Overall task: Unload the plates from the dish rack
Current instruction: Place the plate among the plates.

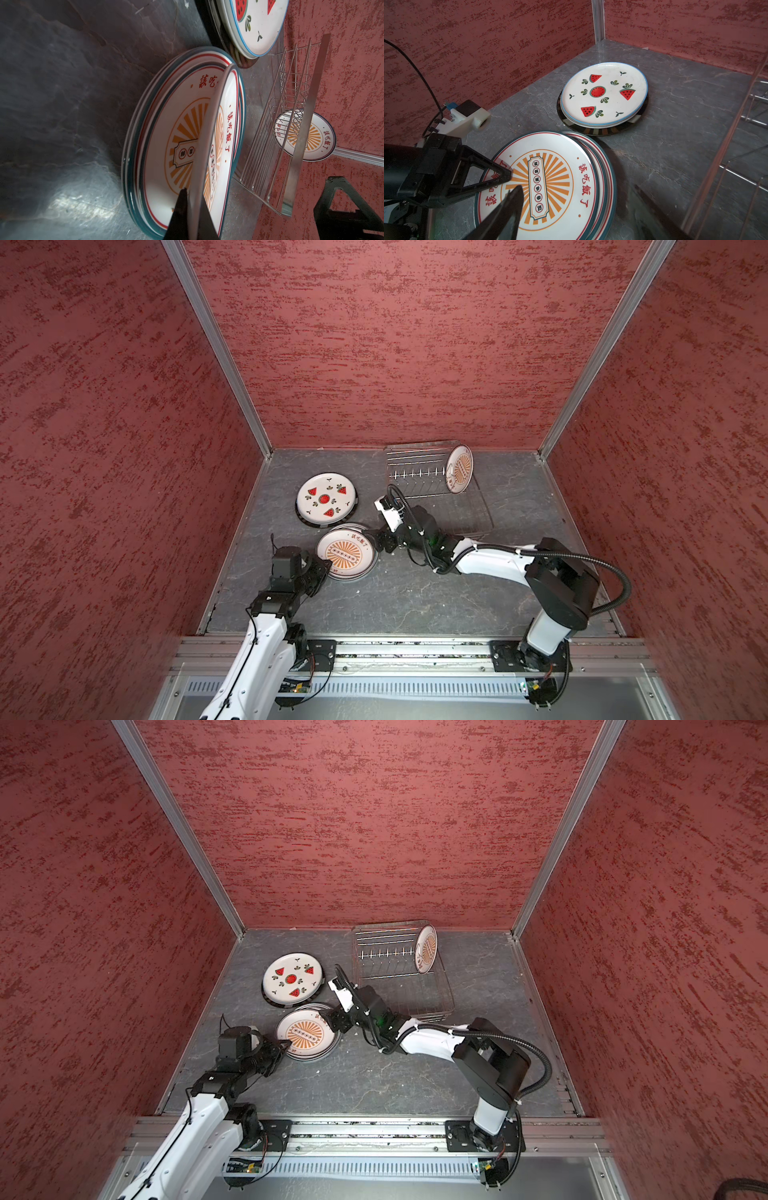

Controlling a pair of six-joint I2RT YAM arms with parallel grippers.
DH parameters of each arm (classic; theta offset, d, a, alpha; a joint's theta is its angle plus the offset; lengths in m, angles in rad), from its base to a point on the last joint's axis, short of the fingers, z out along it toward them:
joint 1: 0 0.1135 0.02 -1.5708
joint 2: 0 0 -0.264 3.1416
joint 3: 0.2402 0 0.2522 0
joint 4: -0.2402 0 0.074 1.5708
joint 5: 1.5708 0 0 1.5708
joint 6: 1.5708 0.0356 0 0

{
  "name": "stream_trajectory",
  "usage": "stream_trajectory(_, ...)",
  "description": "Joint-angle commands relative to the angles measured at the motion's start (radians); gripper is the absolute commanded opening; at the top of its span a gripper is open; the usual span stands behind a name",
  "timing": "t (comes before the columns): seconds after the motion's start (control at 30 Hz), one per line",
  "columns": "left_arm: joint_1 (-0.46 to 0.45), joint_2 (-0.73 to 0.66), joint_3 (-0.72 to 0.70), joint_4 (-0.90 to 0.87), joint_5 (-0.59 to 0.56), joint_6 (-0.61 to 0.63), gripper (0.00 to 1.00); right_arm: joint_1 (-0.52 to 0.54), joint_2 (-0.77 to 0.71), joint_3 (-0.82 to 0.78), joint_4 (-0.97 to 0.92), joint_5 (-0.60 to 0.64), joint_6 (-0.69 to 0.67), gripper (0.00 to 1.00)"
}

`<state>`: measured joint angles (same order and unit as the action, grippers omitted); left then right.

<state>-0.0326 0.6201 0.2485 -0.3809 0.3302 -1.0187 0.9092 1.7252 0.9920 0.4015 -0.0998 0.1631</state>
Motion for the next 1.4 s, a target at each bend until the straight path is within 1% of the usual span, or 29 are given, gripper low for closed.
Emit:
stream_trajectory(0.0, 0.007, -0.003, -0.004, 0.055, 0.003, -0.012, 0.12, 0.01, 0.009, 0.04, -0.003, 0.02, -0.025, 0.79)
stream_trajectory(0.1, 0.007, 0.009, -0.002, 0.045, -0.02, -0.019, 0.19, 0.01, 0.018, 0.045, -0.006, 0.02, -0.024, 0.79)
stream_trajectory(0.27, 0.005, 0.052, 0.006, 0.045, -0.027, -0.027, 0.24, 0.01, 0.015, 0.042, -0.015, 0.028, -0.027, 0.79)
stream_trajectory(0.4, 0.003, 0.055, 0.015, 0.023, -0.049, -0.027, 0.3, 0.01, 0.003, 0.032, -0.014, 0.039, -0.03, 0.79)
stream_trajectory(0.5, 0.001, 0.034, 0.017, 0.018, -0.058, -0.028, 0.4, 0.01, -0.001, 0.027, -0.01, 0.04, -0.03, 0.79)
stream_trajectory(0.6, -0.003, 0.02, 0.025, -0.01, -0.094, -0.02, 0.51, 0.01, 0.002, 0.029, -0.01, 0.041, -0.03, 0.79)
stream_trajectory(0.77, -0.009, 0.017, 0.032, -0.021, -0.138, -0.016, 0.51, 0.01, 0.004, 0.038, -0.021, 0.045, -0.035, 0.79)
stream_trajectory(0.93, -0.022, 0.043, 0.047, -0.022, -0.168, 0.0, 0.5, 0.01, 0.001, 0.046, -0.03, 0.045, -0.041, 0.78)
stream_trajectory(1.03, -0.045, 0.053, 0.054, -0.024, -0.179, 0.002, 0.5, 0.01, 0.001, 0.048, -0.035, 0.046, -0.041, 0.78)
stream_trajectory(1.23, -0.125, 0.043, 0.074, -0.064, -0.292, -0.017, 0.51, 0.01, -0.01, 0.034, -0.027, 0.046, -0.036, 0.78)
stream_trajectory(1.37, -0.142, 0.05, 0.077, -0.066, -0.326, -0.021, 0.52, 0.009, -0.011, 0.033, -0.032, 0.053, -0.041, 0.78)
